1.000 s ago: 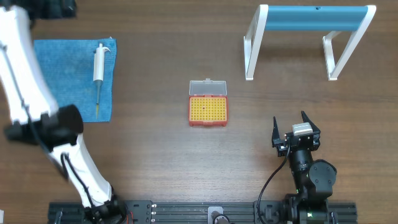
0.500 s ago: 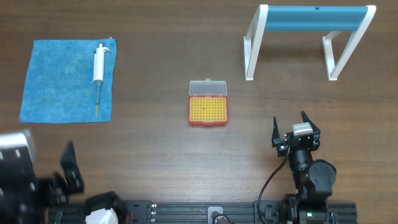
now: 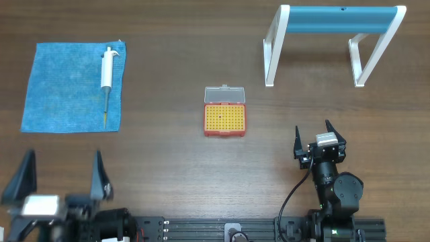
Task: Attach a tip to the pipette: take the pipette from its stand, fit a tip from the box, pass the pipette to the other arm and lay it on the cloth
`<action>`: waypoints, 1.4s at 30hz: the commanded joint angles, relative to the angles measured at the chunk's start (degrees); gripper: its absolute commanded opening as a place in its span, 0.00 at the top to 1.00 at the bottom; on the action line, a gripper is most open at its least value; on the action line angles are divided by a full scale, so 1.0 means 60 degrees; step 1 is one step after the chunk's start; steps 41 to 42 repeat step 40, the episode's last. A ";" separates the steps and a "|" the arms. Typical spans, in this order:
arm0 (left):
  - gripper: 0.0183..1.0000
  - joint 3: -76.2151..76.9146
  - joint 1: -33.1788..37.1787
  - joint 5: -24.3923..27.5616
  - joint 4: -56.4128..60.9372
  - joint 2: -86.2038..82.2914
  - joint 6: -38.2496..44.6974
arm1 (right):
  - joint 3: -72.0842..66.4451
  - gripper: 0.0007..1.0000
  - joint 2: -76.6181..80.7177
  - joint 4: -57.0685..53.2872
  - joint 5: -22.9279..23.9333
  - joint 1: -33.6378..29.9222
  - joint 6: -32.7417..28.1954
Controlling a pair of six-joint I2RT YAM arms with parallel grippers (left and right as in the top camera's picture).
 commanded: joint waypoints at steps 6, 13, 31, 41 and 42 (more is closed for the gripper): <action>0.00 -0.7989 -0.1217 -0.0984 0.7573 -0.0743 -0.1993 | -0.0062 0.25 -0.0047 0.0000 0.0011 -0.0029 0.0142; 0.00 -0.8171 -0.1228 -0.1257 0.4590 -0.0743 -0.2521 | -0.0062 0.25 -0.0047 0.0000 0.0011 -0.0029 0.0142; 0.00 -0.8171 -0.1228 -0.1260 0.4415 -0.0721 -0.2517 | -0.0062 0.25 -0.0047 0.0000 0.0011 -0.0029 0.0142; 0.00 -0.8171 -0.1228 -0.1260 0.4415 -0.0721 -0.2514 | -0.0062 0.25 -0.0047 0.0004 0.0011 -0.0029 0.0142; 0.00 -0.8171 -0.1228 -0.1260 0.4415 -0.0721 -0.2514 | -0.0062 0.25 -0.0047 0.0004 0.0011 -0.0029 0.0142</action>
